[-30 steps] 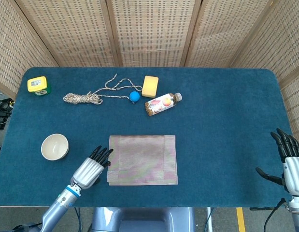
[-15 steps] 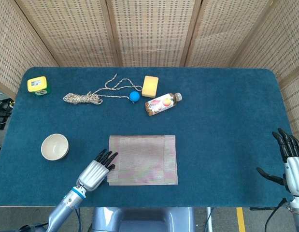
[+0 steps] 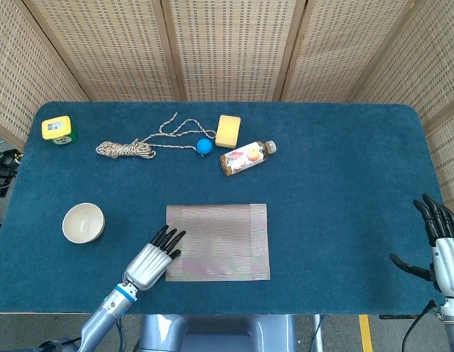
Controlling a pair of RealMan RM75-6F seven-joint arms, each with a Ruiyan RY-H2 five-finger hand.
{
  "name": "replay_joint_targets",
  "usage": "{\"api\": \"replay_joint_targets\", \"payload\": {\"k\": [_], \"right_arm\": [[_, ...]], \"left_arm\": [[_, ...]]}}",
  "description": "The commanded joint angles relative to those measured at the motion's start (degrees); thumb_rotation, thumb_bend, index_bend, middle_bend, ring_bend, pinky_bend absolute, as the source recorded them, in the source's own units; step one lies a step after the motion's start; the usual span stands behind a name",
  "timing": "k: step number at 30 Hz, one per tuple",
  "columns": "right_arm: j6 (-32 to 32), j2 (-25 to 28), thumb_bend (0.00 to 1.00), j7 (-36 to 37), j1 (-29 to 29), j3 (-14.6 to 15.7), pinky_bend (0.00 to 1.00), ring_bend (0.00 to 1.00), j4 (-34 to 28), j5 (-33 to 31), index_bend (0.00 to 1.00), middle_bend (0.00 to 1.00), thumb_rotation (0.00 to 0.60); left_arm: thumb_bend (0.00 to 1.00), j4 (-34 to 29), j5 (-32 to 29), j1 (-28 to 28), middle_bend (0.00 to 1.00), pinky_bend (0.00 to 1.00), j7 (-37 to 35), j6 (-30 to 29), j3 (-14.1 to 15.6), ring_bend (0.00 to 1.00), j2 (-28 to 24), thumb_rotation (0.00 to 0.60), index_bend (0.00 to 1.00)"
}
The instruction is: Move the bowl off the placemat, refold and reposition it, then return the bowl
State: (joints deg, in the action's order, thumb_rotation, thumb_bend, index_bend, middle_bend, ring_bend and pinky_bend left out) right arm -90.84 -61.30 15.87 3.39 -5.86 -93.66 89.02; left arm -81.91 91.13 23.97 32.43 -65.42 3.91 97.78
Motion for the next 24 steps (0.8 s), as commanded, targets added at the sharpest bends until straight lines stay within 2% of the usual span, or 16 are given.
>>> {"api": "replay_joint_targets", "payload": {"k": [1, 6, 24], "right_arm": [[0.0, 0.0, 0.13, 0.0, 0.0, 0.0, 0.0, 0.0, 0.0, 0.0, 0.0, 0.0, 0.6], [-0.1, 0.1, 0.13, 0.2, -0.1, 0.0, 0.0, 0.0, -0.1, 0.1, 0.0, 0.0, 0.6], [0.0, 0.2, 0.13, 0.3, -0.1, 0.2, 0.0, 0.0, -0.3, 0.3, 0.0, 0.0, 0.6]], "left_arm": [[0.29, 0.1, 0.1, 0.1, 0.0, 0.0, 0.0, -0.1, 0.0, 0.0, 0.1, 0.6, 0.37], [0.34, 0.3, 0.1, 0.2, 0.0, 0.0, 0.1, 0.2, 0.1, 0.0, 0.5, 0.6, 0.38], [0.34, 0.0, -1.2, 0.5, 0.0, 0.0, 1.4, 1.5, 0.2, 0.0, 1.3, 0.6, 0.39]]}}
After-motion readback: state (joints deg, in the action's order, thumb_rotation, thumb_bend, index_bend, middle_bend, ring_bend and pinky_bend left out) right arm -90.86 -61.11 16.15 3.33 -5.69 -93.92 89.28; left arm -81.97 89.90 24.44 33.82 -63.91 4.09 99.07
